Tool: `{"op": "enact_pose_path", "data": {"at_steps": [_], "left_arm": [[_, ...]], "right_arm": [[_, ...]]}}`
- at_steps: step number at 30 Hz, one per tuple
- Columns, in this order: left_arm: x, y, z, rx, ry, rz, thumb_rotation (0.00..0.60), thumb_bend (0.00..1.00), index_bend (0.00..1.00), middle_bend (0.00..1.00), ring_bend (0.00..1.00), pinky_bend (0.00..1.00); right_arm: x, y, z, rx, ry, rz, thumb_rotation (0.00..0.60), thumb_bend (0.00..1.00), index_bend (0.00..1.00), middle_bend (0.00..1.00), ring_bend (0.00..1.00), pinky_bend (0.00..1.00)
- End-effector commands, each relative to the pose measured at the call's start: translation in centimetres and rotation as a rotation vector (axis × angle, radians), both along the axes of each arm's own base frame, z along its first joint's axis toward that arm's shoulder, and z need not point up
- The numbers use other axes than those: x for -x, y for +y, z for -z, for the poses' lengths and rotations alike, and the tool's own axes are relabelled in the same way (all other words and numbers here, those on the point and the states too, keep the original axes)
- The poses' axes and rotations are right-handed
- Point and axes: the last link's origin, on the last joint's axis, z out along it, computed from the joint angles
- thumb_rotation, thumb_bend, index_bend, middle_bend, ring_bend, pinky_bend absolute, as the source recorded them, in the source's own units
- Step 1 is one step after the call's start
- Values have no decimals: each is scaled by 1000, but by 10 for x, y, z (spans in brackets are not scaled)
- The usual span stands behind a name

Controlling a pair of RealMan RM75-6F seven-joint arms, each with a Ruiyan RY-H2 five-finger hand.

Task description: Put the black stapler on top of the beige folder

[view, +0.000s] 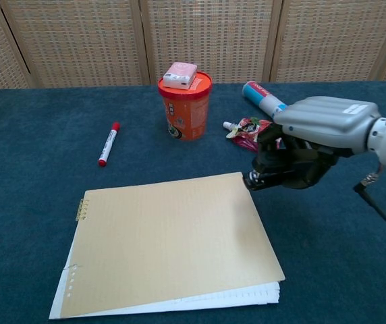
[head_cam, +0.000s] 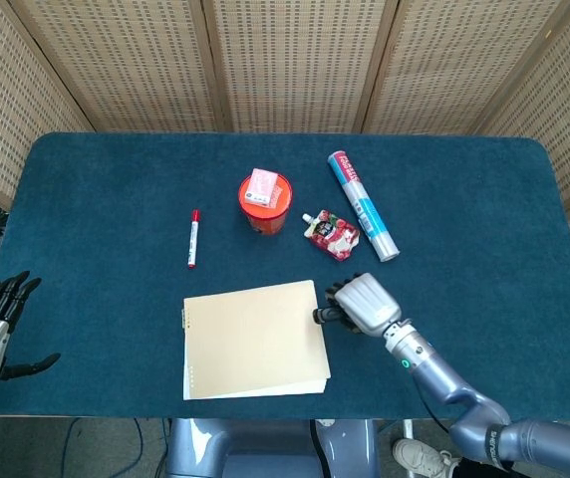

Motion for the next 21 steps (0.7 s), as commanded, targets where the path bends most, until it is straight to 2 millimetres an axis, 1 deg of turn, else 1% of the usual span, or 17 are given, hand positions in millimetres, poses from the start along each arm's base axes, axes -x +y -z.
{"op": "enact_pose_path", "data": {"at_steps": [1,2,4,9,15,18,20,21], "left_arm": [[1,1,-1,1,-3,-4,600,0,0,0,0,0],[2,1,-1,1,-5,-6,600,0,0,0,0,0],[2,2,-1,4,-6,-8,600,0,0,0,0,0],[4,3,-1,8,-9,-16,600,0,0,0,0,0],[5,4,0,13,-5,-21,600,0,0,0,0,0],[5,4,1,14,-4,-23,600,0,0,0,0,0],[5,4,1,15,-3,-22,600,0,0,0,0,0],[5,4,1,16,-3,-22,600,0,0,0,0,0]], "right_arm": [[-30,1,19,-54,14,-56,600,551,696,687,633,559],[-38,3,28,-73,22,-71,600,551,696,687,633,559],[-48,6,40,-90,27,-85,600,550,696,687,633,559],[-66,17,71,-131,35,-100,600,550,695,687,633,559],[-75,28,95,-147,42,-99,600,549,695,687,633,559],[-77,30,101,-145,48,-99,600,536,682,681,630,559],[-78,31,104,-144,48,-95,600,376,534,603,577,531],[-78,31,104,-141,51,-96,600,213,360,482,481,462]]}}
